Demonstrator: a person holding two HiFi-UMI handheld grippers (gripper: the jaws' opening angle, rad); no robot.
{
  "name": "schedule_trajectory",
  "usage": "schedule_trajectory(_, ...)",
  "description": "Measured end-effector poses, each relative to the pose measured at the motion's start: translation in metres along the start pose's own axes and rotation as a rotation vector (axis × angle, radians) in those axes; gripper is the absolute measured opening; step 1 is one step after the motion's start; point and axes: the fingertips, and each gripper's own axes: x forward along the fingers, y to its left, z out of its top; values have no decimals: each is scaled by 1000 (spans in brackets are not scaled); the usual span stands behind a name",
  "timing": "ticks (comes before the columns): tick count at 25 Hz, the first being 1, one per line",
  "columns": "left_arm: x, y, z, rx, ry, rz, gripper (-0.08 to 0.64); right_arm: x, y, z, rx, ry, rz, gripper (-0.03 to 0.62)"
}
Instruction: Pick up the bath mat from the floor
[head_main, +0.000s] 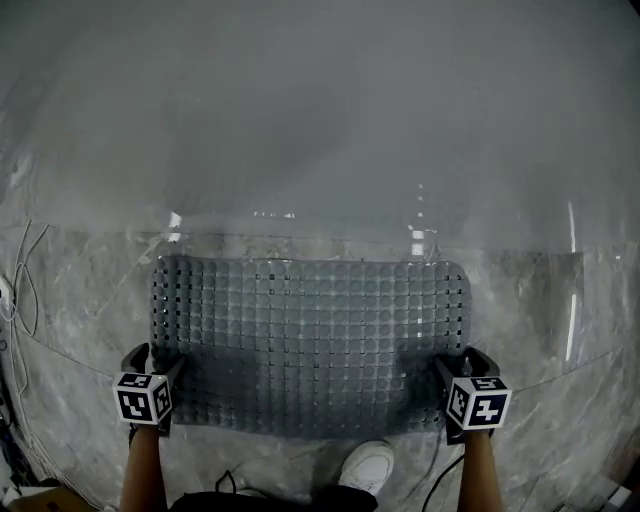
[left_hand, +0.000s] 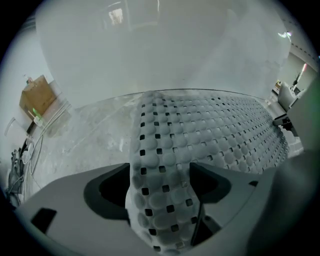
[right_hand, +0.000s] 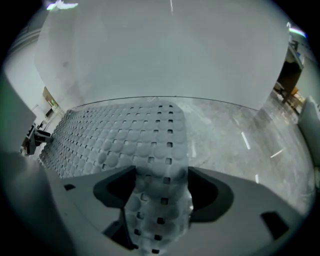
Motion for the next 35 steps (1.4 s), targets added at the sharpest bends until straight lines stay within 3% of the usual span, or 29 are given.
schedule_trajectory(2,3,1,0,-14,2,-26,360,0,-3,-1,16,7,-7,351)
schedule_trajectory(6,8,1,-5,-97,-15,-100,360,2,-4,-1,33,1,16,351)
schedule_trajectory(9,8,2,-5,-91,-11,-98,360,3,0,0,11,18,15,345)
schedule_trajectory(15,4,0,-4,-75,2,-95,349,2,16,2,-26,47,38,222)
schedule_trajectory(19,1,-21,1,5,-33,-109,165,0,20,4,-55,34,44,179)
schedule_trajectory(21,0,-27,1,9,-50,-125,109,-4,23,3,-85,15,41,153)
schedule_trajectory(29,-16,-22,13,-29,-144,-161,61,-12,41,19,-155,-68,70,75)
schedule_trajectory(35,-73,-44,38,-8,-234,-202,54,-82,52,43,-229,-152,57,72)
